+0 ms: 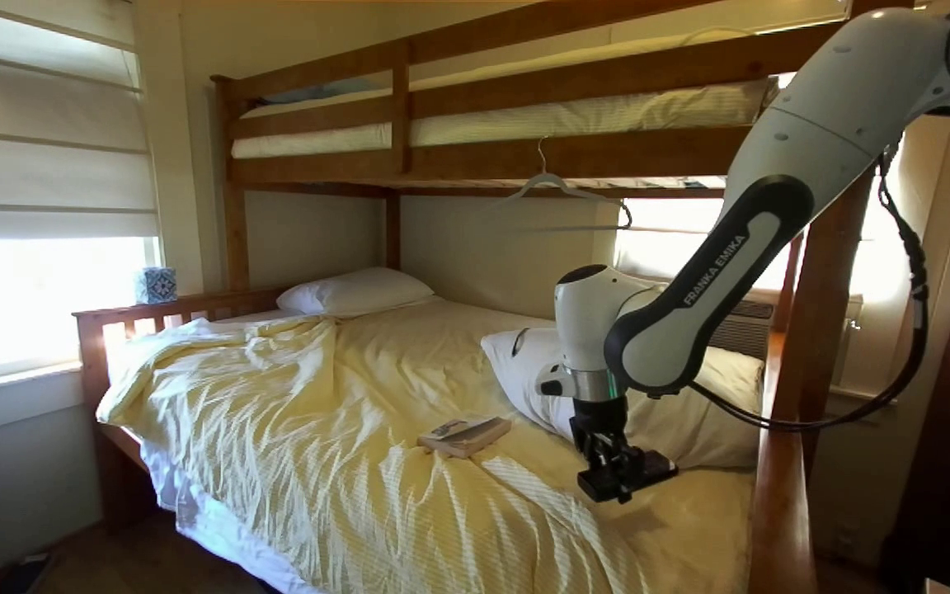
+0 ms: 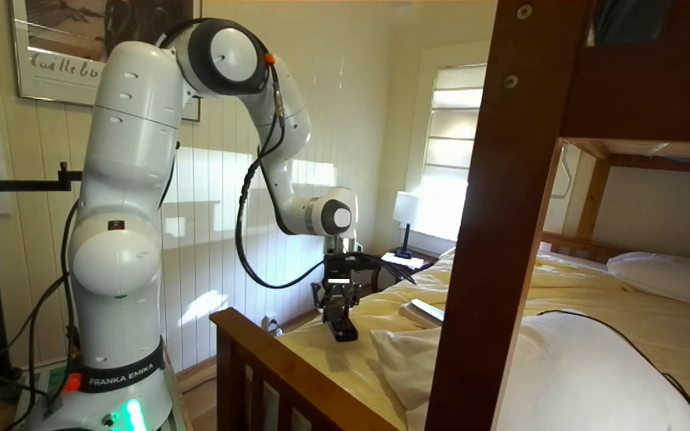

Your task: Put the remote control on the footboard of the bed.

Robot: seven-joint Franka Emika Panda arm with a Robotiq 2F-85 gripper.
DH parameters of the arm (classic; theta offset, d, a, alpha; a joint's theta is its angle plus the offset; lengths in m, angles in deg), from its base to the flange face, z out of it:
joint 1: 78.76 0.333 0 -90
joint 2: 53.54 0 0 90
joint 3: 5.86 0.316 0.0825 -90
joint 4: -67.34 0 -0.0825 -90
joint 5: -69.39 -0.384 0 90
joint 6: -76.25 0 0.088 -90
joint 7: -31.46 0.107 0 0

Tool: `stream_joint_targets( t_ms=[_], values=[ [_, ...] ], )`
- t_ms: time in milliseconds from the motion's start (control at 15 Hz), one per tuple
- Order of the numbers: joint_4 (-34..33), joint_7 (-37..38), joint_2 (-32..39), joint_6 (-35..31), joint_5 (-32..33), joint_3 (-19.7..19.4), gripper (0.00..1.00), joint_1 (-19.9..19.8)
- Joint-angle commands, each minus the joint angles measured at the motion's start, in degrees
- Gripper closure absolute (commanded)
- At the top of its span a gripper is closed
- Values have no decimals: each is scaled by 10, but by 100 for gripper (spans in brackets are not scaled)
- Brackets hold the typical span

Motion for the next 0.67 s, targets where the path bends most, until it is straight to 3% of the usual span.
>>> stream_joint_targets(
  t_ms=[0,133,400,467,600],
  values=[
    [114,13,-130,56,12,-3,64,17],
    [162,39,-188,93,50,-2,64,28],
    [261,84,-303,32,102,-12,64,25],
    [195,70,-269,53,103,-14,64,26],
    [207,51,-312,36,110,-28,64,24]
  ],
)
